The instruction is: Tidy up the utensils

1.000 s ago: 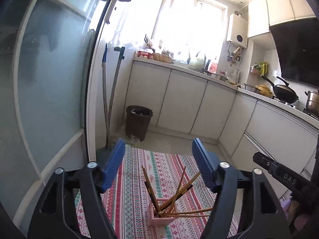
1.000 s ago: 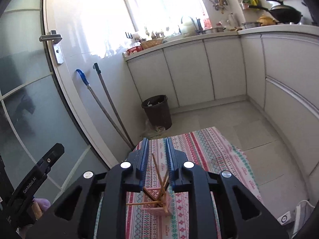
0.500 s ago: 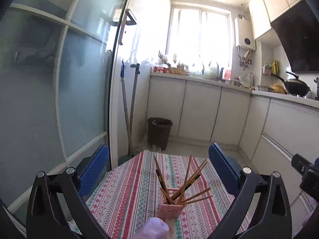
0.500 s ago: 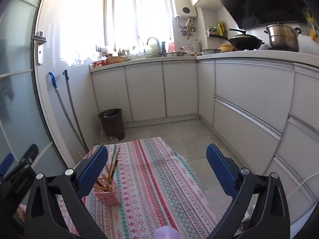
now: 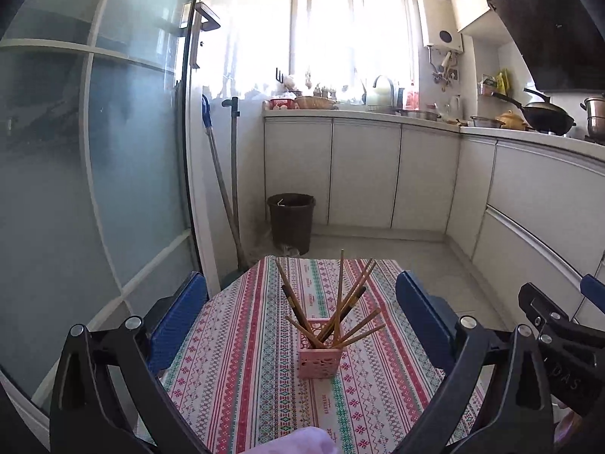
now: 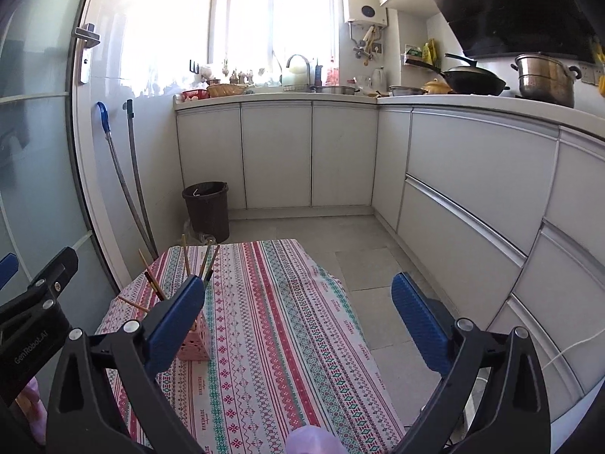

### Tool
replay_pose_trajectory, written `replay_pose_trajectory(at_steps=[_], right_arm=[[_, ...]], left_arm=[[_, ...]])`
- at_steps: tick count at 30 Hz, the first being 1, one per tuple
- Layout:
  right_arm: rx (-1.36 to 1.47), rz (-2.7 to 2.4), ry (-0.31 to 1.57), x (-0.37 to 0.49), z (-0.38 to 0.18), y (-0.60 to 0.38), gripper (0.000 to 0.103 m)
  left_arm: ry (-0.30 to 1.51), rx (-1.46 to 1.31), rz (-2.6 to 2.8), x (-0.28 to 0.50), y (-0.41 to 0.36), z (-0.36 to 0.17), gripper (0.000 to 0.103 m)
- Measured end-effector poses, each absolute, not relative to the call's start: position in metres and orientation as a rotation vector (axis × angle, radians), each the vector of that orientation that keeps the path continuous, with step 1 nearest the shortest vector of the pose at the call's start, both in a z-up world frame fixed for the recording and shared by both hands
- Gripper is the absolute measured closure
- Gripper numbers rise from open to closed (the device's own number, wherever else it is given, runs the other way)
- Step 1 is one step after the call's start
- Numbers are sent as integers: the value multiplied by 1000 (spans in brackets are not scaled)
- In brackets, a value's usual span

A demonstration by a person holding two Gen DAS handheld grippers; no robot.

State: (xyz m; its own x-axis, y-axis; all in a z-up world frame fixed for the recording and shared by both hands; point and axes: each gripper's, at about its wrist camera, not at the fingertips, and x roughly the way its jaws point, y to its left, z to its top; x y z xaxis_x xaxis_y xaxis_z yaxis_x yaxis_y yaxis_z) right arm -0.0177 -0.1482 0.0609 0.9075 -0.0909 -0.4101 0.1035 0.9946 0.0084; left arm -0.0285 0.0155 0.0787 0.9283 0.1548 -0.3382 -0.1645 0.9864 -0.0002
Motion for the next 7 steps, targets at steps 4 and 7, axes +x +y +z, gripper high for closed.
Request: replay_pose_trajectory(at_steps=[4, 7], right_arm=[[47, -108, 444, -11, 57, -155, 7], [49, -112, 459, -10, 52, -156, 7]], left_arm=[[381, -24, 175, -25, 11, 74, 7], [390, -16, 175, -24, 7, 72, 7]])
